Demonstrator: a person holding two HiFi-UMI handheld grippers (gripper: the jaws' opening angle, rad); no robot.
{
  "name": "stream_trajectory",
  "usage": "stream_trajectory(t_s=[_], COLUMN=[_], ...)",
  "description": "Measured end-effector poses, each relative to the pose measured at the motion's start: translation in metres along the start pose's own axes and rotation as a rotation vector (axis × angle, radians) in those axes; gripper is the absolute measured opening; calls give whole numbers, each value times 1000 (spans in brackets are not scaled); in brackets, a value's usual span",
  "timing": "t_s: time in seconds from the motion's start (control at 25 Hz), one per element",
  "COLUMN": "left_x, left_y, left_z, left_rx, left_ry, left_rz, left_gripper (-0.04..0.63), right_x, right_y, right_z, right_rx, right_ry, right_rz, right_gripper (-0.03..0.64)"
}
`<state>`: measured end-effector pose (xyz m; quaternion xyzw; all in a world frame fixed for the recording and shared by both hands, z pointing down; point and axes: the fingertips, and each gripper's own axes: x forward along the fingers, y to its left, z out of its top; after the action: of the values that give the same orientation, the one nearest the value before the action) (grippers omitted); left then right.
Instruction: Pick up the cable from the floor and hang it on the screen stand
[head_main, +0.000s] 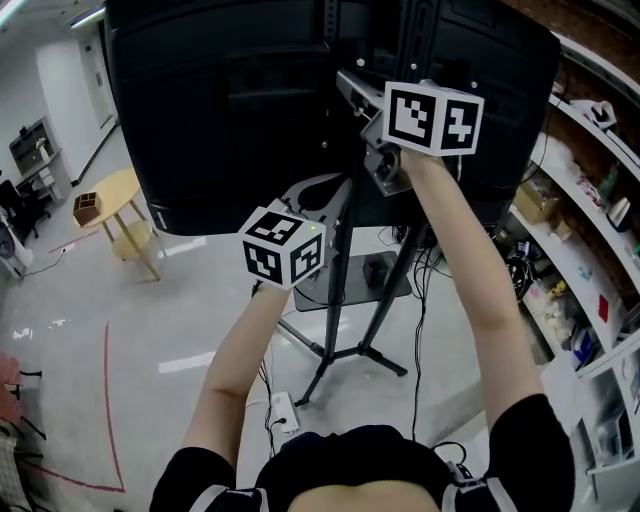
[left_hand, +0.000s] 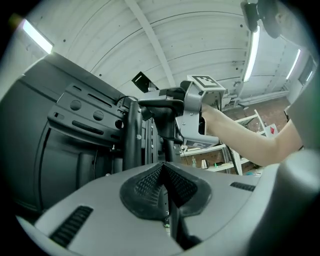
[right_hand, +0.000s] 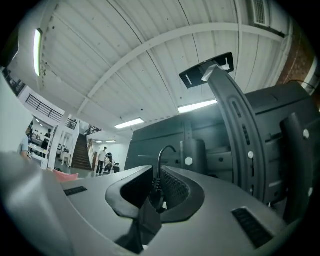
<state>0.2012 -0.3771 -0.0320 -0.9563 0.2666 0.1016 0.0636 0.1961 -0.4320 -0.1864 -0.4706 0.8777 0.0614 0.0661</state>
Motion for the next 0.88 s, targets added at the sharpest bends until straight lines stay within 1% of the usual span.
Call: stream_trajectory(t_s=[0.16, 0.36, 0.48, 0.6, 0.68, 0.76, 0.84, 0.88], left_x=[-17, -36, -46, -50, -50, -50, -51, -52], left_y=[-9, -12, -8, -7, -8, -10, -13, -13], left_z=[-16, -30, -35, -37, -40, -43, -49, -52], left_rx=[-24, -40, -47, -52, -47, -47, -57, -66], left_ry=[21, 46, 61, 63, 63, 66, 71, 71], left_rz=[18, 46, 65, 70, 63, 57, 52, 48], left_gripper=[8, 8, 8, 8, 8, 8, 8, 8], right_x=[-1, -2, 1, 0, -3, -7, -11, -13], right_y=[2, 2, 1, 2, 2, 3, 9, 13], right_z=[-36, -67, -83, -84, -80, -82, -90, -94], right_rx=[58, 81, 116, 143, 135, 123, 131, 138], right_ry=[21, 34, 32, -19, -47, -49, -41, -39], right_rz=[-6, -22, -27, -44, -72, -88, -67, -50], right_gripper=[68, 67, 67, 69, 69, 71, 87, 114])
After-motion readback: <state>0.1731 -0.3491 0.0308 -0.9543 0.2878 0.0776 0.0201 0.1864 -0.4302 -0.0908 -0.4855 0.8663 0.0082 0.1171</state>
